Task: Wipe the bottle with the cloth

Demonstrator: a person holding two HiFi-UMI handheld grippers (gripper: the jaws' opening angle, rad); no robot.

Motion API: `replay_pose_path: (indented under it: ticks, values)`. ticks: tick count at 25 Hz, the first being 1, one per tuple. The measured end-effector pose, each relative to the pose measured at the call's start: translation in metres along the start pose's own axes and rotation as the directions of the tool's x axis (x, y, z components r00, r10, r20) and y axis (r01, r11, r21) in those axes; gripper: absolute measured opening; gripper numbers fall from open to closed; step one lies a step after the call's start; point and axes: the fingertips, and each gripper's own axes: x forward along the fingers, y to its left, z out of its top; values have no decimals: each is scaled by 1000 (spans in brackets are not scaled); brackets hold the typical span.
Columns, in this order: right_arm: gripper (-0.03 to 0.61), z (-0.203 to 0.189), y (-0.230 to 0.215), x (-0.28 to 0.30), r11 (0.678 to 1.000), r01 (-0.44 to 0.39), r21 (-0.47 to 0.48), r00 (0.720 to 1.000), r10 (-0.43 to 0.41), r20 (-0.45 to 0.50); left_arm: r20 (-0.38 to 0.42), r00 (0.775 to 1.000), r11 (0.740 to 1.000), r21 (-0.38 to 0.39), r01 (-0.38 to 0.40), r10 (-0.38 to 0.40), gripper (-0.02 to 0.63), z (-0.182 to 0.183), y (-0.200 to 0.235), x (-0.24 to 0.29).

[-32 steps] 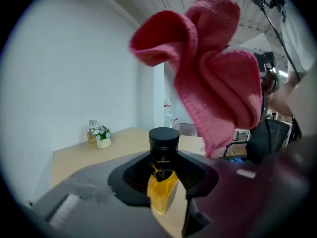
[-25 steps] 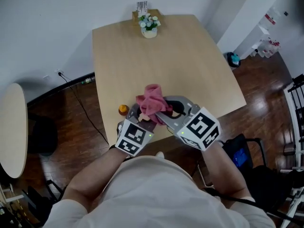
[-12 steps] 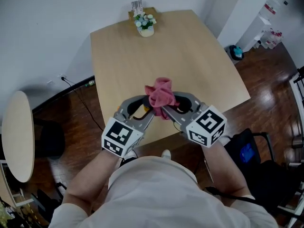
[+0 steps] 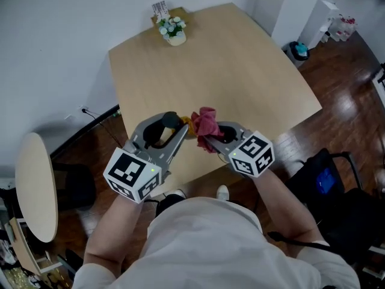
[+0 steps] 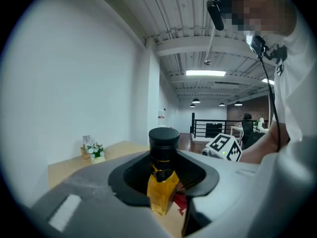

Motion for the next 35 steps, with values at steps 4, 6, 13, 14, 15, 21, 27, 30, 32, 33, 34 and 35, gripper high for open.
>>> replay_pose_path:
  ticks: [4,6,13,14,15,21,27,30,32,33,34,35]
  values:
    - [86,-25,-8,-3,999,36,12,999,-36,-40,-10,1000,1000,-12,1,-1,149,7,3,1]
    - [86,-11,0,-14,999,36,-4,999,-36,-4,-22,1000,1000,-14,0,0,148,7,7,2]
    - [86,72,73,-45,970,-49,-238,988,82,133,-59,998,999,-45,-10,7,149,1,11,11]
    - [86,73,82,-44,964,-60,-258,988,95,125,-61,998,999,-48,-8,5,149,1,9,13]
    - [86,71,86,-41,962,-65,-264,988,99,116,-61,998,999,-50,-5,2,148,2,7,13]
    - [86,19,69,-19,986,-46,-160,997,56,56,-49,999,998,-57,14,-17,148,12,-8,11]
    - [86,-62,51,-15,993,-54,-101,993,43,-106,-38,999,998,-58,4,-6,149,17,-15,3]
    - [86,-75,42,-23,995,-51,-83,991,40,-131,-38,999,999,-53,0,-2,149,17,-18,1]
    - [86,-69,32,-34,997,-25,-72,993,17,-121,-39,999,999,-48,-1,-1,148,17,-18,-1]
    - [86,-62,28,-40,997,-8,-71,994,1,-108,-42,999,999,-45,-2,0,149,15,-18,-2]
    - [86,-52,25,-47,997,7,-76,996,-14,-89,-45,999,999,-42,-4,2,149,14,-19,-4]
    - [86,-40,23,-54,996,20,-86,997,-25,-66,-47,999,999,-39,-6,4,149,12,-20,-5]
